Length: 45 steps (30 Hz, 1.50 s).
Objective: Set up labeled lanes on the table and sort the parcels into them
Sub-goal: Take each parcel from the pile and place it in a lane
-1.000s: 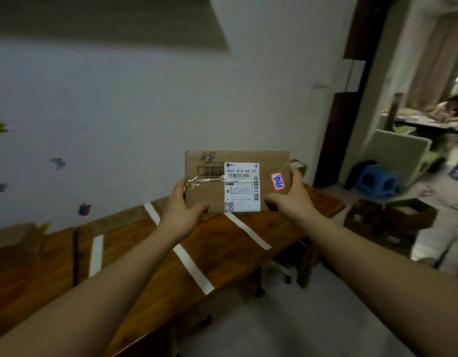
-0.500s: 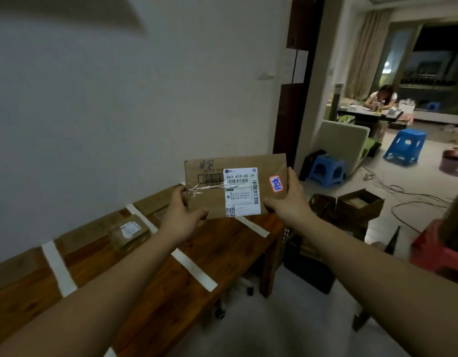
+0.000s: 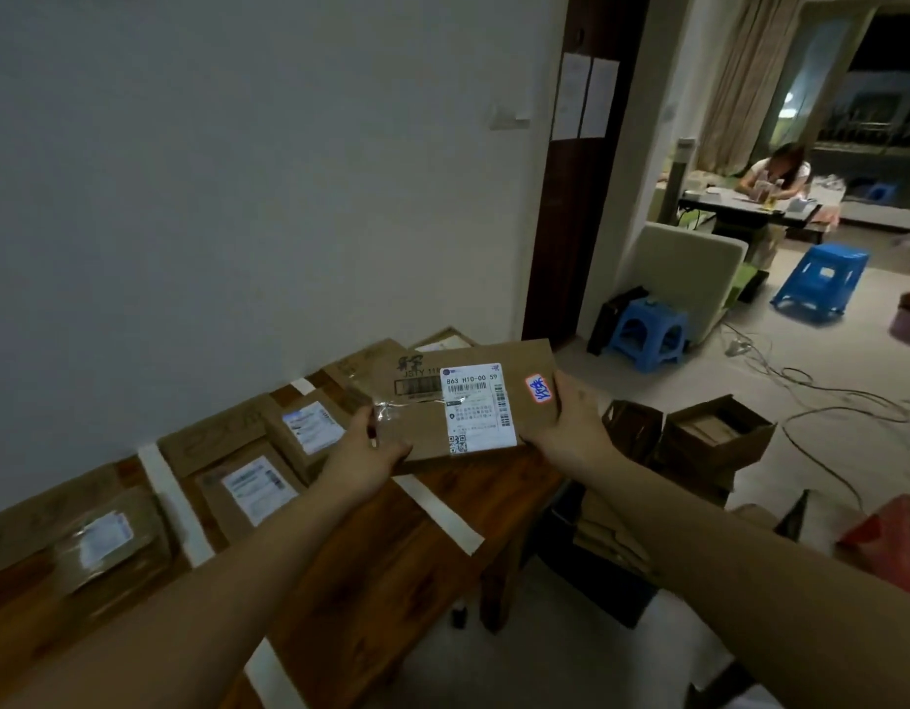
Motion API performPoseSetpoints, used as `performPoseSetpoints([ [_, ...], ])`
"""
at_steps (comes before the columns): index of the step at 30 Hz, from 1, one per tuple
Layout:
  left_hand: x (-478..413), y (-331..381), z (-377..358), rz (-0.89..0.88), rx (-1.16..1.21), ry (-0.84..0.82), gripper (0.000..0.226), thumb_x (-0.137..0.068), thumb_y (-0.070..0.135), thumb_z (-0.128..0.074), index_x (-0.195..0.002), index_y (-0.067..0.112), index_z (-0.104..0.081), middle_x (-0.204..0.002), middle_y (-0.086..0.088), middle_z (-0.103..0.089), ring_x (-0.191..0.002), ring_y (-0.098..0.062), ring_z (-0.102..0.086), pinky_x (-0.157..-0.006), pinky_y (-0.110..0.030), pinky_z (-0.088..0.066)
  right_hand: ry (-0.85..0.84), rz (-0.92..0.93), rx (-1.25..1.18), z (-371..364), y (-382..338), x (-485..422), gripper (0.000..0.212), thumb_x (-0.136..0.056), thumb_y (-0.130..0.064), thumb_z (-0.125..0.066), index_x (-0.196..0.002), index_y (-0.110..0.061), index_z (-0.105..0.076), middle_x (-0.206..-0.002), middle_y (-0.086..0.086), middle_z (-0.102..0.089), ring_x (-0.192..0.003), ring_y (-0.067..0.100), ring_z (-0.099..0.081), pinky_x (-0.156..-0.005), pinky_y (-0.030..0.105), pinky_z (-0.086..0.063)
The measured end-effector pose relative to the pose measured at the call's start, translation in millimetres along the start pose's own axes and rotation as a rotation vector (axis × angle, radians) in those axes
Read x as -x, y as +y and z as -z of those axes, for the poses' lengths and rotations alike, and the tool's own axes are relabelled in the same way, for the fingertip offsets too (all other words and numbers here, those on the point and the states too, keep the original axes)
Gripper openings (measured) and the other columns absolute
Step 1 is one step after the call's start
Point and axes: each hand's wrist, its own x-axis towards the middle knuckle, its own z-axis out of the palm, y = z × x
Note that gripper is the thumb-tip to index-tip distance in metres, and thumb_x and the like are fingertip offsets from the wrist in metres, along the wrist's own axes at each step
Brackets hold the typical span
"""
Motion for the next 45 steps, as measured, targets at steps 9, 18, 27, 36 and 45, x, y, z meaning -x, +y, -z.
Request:
performPoseSetpoints([
  [9, -49, -6, -101, 0.242, 0.072, 0.091, 0.049, -0.089, 0.017, -0.060, -0.134, 0.020, -0.041, -0.131, -0.004, -0.053, -0.087, -0.003, -0.050, -0.047, -0.007, -0.040, -0.216, 0.021, 0.104, 16, 77, -120, 0.045, -0.086, -0.028, -0.069, -0.125, -0.017, -0.050, -0.122, 0.002, -0.052, -0.116, 0.023, -0.052, -0.094, 0.031, -0.043],
  [18, -109, -42, -112, 0.361, 0.055, 0.127, 0.071, -0.087, 0.018, -0.063, -0.145, 0.028, -0.023, -0.140, -0.001, -0.046, -0.126, -0.022, -0.046, -0.090, -0.027, -0.041, -0.400, -0.034, 0.291, -42, 110, -208, 0.077, -0.084, -0.025, -0.068, -0.148, -0.019, -0.024, -0.145, 0.012, -0.034, -0.129, 0.030, -0.039, -0.107, 0.041, -0.035],
  [27, -145, -68, -133, 0.475, 0.022, 0.238, 0.071, -0.080, 0.010, -0.070, -0.139, 0.025, -0.034, -0.136, 0.001, -0.047, -0.124, -0.018, -0.046, -0.093, -0.027, -0.043, -0.610, 0.022, 0.312, -83, 135, -273, 0.074, -0.079, -0.023, -0.070, -0.143, -0.017, -0.033, -0.132, 0.012, -0.046, -0.109, 0.028, -0.055, -0.085, 0.041, -0.054],
  [36, -179, -77, -155, 0.535, -0.155, 0.330, 0.062, -0.090, 0.020, -0.058, -0.145, 0.028, -0.028, -0.143, -0.001, -0.043, -0.128, -0.019, -0.042, -0.099, -0.028, -0.036, -0.806, 0.154, 0.446, -111, 158, -334, 0.080, -0.089, -0.043, -0.057, -0.151, -0.027, -0.009, -0.149, 0.012, -0.018, -0.130, 0.034, -0.035, -0.106, 0.042, -0.039],
  [45, -158, -39, -104, 0.612, -0.281, 0.441, 0.066, -0.089, 0.033, -0.058, -0.146, 0.031, -0.023, -0.152, 0.000, -0.027, -0.135, -0.023, -0.033, -0.107, -0.043, -0.034, -0.758, 0.411, 0.574, -112, 101, -342, 0.070, -0.087, -0.054, -0.052, -0.144, -0.020, -0.029, -0.154, 0.012, -0.016, -0.139, 0.033, -0.014, -0.112, 0.045, -0.025],
])
